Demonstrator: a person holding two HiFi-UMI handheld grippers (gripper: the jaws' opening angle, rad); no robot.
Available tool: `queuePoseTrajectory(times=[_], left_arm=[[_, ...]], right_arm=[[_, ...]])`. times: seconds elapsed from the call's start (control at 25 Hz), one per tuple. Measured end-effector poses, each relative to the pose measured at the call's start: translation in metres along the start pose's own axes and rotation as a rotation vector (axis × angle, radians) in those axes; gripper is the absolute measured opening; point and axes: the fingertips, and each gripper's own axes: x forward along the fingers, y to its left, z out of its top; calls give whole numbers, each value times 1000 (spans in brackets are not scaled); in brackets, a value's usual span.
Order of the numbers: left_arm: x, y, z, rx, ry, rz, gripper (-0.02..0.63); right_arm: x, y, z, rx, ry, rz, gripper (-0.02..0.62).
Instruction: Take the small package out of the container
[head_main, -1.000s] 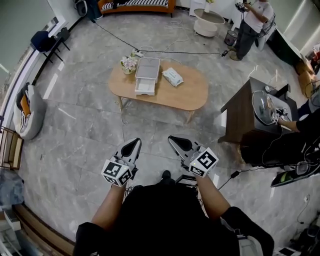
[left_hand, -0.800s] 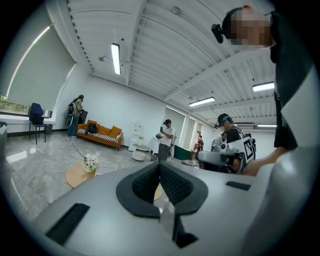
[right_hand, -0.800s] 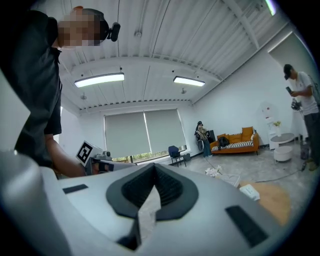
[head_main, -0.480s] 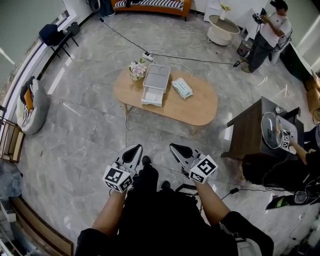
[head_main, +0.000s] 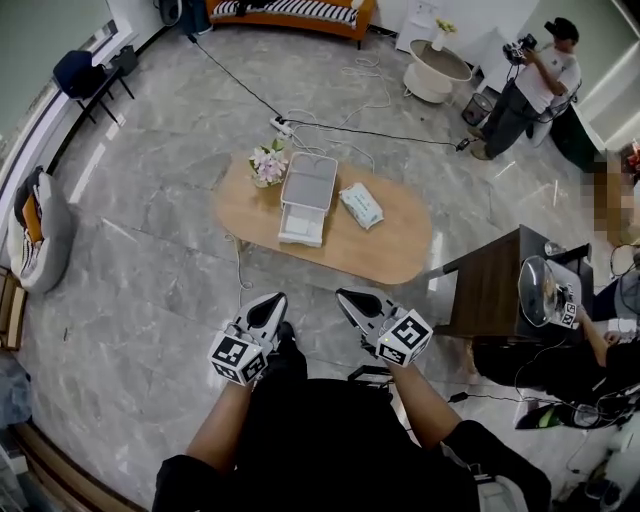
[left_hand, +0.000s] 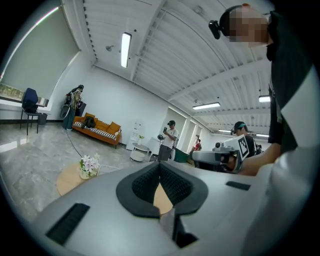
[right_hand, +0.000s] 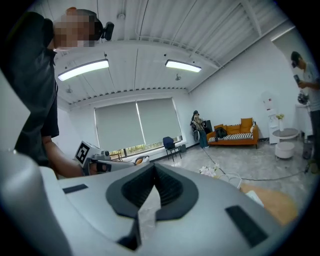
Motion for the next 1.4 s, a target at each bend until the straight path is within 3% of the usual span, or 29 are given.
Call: queuePoseTrajectory(times=[0.48,0.64,0.76,1.16,1.4], left_arm=[[71,128,16,-71,36,-63,15],[104,148,6,-108,78,-89,15],[131,159,1,-89,119,-111,15],[237,207,-30,2,301,-95,17],[272,244,-39,-66,310,-31,17]], right_arm=[[112,-94,18,7,93,-34,12],[121,-126,6,41,122,-39,12],[126,-146,-4,66,136,-30,12],[161,-251,-48,125,205,59,14],[191,-305,-100,102,367,166,62]])
